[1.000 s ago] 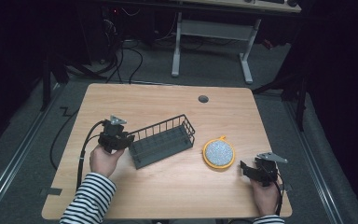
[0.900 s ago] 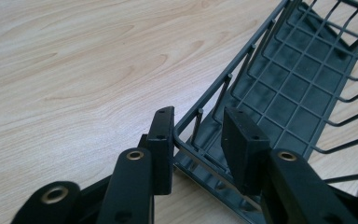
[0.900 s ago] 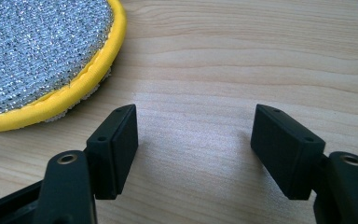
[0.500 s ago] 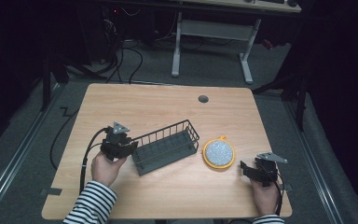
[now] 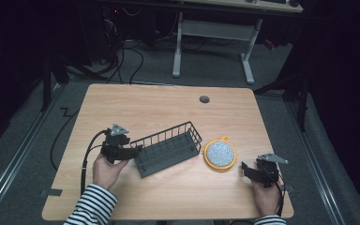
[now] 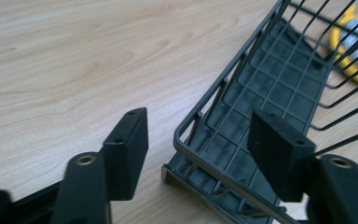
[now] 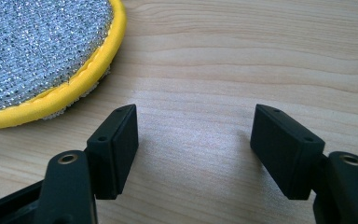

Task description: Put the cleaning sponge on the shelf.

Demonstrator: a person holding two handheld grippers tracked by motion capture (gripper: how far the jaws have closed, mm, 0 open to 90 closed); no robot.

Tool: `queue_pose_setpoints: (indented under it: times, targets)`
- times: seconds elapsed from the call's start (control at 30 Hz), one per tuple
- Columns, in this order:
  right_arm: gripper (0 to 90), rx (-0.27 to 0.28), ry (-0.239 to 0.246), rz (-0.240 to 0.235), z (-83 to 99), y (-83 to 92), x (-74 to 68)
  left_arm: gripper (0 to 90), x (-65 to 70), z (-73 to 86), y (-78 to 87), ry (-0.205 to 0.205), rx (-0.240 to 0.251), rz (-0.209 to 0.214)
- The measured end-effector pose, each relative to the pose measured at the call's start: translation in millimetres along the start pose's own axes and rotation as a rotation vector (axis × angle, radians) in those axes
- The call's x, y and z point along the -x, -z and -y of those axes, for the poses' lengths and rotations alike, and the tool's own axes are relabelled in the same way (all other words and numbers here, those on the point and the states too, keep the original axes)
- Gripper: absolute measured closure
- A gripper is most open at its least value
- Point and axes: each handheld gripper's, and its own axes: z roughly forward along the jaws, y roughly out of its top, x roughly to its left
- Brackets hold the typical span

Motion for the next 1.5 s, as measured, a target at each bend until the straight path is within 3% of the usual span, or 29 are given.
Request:
queue_pose_setpoints:
  times: [0.27, 0.33, 0.43, 0.53, 0.63, 0.7, 0.73, 0.8, 0.93, 1.07, 1.3, 1.5]
  targets:
    - [32.3, 0.0, 0.0, 0.001, 0.0, 0.0, -0.2, 32.5, -14.6, 7.1, 26.2, 0.039, 0.09, 0.027]
    - [32.3, 0.001, 0.001, 0.001, -0.1, -0.1, -0.2, 32.4, -22.8, 16.6, 37.1, 0.042, 0.129, 0.019]
    - [32.3, 0.001, 0.002, 0.002, -0.1, -0.2, -0.4, 32.4, -29.0, 25.0, 40.9, 0.045, 0.135, -0.002]
    - [32.3, 0.0, 0.003, 0.003, -0.1, -0.2, -0.5, 32.5, -44.5, 44.0, 38.0, 0.092, 0.122, -0.037]
    - [32.3, 0.0, 0.003, 0.003, -0.1, -0.2, -0.6, 32.6, -51.2, 53.3, 33.4, 0.114, 0.108, -0.063]
    - [32.3, 0.0, 0.003, 0.002, -0.2, -0.3, -0.5, 32.7, -57.1, 62.3, 27.4, 0.138, 0.1, -0.083]
    - [32.2, 0.001, 0.001, 0.002, -0.2, -0.3, -0.5, 32.8, -62.3, 70.8, 20.2, 0.175, 0.089, -0.094]
    - [33.1, 0.0, 0.001, 0.0, -0.2, -0.2, -0.1, 32.8, -65.6, 77.7, 13.1, 0.193, 0.072, -0.118]
    - [41.3, 0.011, -0.021, 0.018, 0.1, 0.4, 1.3, 33.1, -68.2, 84.4, 2.5, 0.199, 0.046, -0.159]
    - [41.5, 0.01, -0.02, 0.022, -0.3, 0.0, 1.5, 33.1, -68.1, 85.3, -2.2, 0.193, 0.054, -0.183]
    - [41.5, 0.012, -0.015, 0.021, -0.2, 0.0, 1.7, 33.2, -68.9, 90.8, -12.6, 0.174, 0.016, -0.238]
    - [40.6, 0.012, -0.002, 0.009, 0.0, 0.2, 2.4, 33.4, -63.2, 96.5, -14.8, 0.146, 0.047, -0.278]
